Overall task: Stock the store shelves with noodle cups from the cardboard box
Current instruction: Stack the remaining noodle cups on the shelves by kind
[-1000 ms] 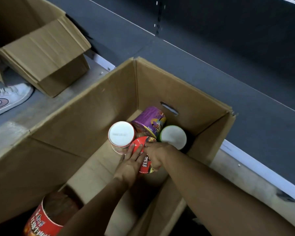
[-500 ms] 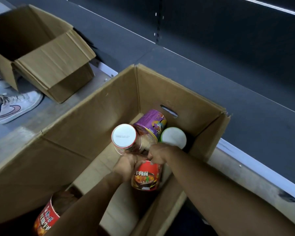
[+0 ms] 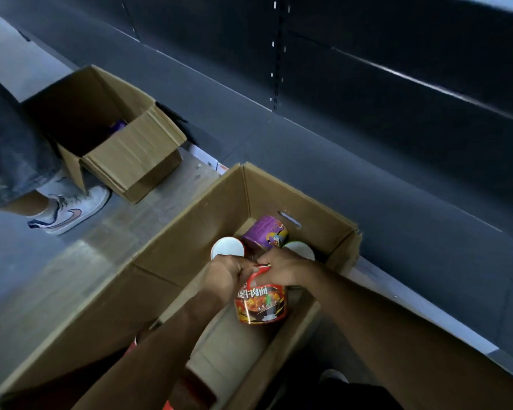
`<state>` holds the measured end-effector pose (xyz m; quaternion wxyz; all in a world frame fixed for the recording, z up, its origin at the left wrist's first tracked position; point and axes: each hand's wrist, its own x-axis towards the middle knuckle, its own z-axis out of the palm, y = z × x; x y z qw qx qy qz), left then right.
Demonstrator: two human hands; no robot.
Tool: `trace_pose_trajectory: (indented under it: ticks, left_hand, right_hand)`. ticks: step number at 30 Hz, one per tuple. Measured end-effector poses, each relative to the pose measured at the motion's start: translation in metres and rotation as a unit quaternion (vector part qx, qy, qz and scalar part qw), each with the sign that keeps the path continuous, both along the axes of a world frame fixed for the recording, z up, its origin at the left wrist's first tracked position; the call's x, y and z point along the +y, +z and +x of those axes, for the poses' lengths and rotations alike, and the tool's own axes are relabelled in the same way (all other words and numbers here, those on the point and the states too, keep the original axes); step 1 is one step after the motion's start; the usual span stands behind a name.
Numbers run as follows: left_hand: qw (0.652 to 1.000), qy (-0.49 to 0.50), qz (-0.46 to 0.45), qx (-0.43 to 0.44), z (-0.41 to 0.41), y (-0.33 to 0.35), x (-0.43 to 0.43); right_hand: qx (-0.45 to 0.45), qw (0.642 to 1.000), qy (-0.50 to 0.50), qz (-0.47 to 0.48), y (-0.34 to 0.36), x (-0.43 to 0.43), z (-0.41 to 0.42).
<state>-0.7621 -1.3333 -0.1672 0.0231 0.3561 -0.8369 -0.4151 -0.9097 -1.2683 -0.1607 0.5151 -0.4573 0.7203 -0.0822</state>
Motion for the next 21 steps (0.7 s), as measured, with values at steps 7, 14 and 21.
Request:
trace_pose_trajectory:
  ticks: [7,14,21]
  left_hand:
    - [0.998,-0.022,-0.031,-0.053,-0.009,0.122,0.006]
    - [0.989,-0.066,-0.127,-0.037,0.004,0.244,0.0]
    - [0.986,-0.079,-0.121,0.077,0.027,0.359,0.01]
  right_hand:
    - [0.081,0.997,0.012,-0.007,0.121,0.012,0.006]
    - [0.019,0.996,-0.062,-0.063,0.258,0.021,0.007]
    - [0.027,0.988,-0.079,-0.131,0.381,0.043,0.007]
